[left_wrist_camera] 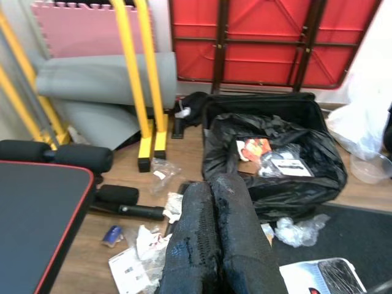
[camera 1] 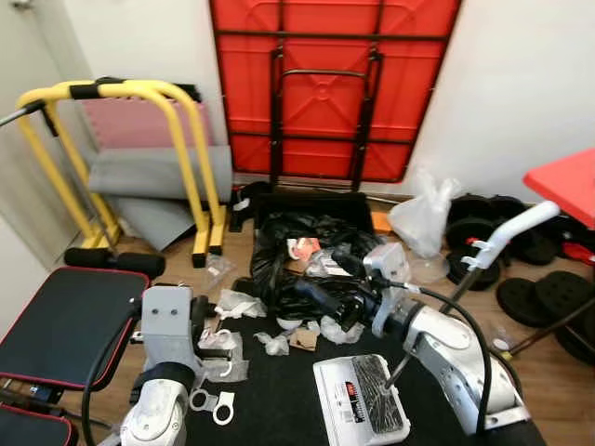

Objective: Sweep floor

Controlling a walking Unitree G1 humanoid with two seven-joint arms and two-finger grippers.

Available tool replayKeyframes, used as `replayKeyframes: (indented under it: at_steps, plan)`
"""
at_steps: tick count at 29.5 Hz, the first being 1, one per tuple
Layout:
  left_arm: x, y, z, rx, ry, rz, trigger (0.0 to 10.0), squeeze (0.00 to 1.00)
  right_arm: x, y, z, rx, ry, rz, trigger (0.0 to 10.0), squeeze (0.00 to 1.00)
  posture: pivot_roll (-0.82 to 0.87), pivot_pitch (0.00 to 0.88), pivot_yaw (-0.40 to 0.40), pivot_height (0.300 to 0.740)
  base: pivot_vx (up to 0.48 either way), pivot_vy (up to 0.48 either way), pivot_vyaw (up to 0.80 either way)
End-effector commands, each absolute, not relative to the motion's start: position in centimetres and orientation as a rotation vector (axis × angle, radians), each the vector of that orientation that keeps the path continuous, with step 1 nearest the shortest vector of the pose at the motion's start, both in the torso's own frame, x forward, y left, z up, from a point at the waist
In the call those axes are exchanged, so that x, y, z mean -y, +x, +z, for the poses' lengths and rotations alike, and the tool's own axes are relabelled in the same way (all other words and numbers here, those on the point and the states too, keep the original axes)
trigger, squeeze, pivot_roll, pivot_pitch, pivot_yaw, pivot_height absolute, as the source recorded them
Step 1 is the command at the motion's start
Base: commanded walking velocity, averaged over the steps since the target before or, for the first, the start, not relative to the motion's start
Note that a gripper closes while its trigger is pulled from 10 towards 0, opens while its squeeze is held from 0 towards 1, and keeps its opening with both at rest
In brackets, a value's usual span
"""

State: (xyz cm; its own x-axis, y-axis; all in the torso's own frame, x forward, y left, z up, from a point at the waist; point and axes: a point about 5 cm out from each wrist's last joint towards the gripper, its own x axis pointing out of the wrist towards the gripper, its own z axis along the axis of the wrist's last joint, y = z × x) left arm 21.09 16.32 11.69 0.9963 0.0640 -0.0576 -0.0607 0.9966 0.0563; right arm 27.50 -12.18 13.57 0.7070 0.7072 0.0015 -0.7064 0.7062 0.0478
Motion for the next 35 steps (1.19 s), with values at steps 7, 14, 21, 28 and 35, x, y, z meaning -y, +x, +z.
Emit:
replayKeyframes:
  at_steps: [7,14,21,28,35]
  plan:
    - [-15.1,21.7,11.4,-0.079,-0.103,-0.04,10.0,0.0,11.3,27.7,13.4,0.0,0.029,0.814,10.0,0.0,-0.09,0.0,-0.052,0.74,0.0,0.0,0.68]
    - [-15.1,21.9,11.4,-0.077,-0.108,-0.055,10.0,0.0,11.2,27.9,13.3,-0.007,0.025,0.824,10.0,0.0,-0.09,0.0,-0.053,0.74,0.0,0.0,0.66]
    - [-15.1,22.1,11.4,-0.074,-0.105,-0.056,10.0,0.0,11.2,28.0,13.1,-0.037,0.028,0.836,10.0,0.0,-0.09,0.0,-0.059,0.74,0.0,0.0,0.65]
    - [-15.1,22.2,11.5,-0.071,-0.102,-0.054,10.0,0.0,10.8,27.9,13.2,-0.031,0.024,0.893,10.0,0.0,-0.09,0.0,-0.062,0.74,0.0,0.0,0.09]
    - [-15.2,22.2,11.5,-0.073,-0.096,-0.055,10.0,0.0,10.8,27.9,13.1,-0.034,0.018,0.889,10.0,0.0,-0.09,0.0,-0.057,0.74,0.0,0.0,0.0]
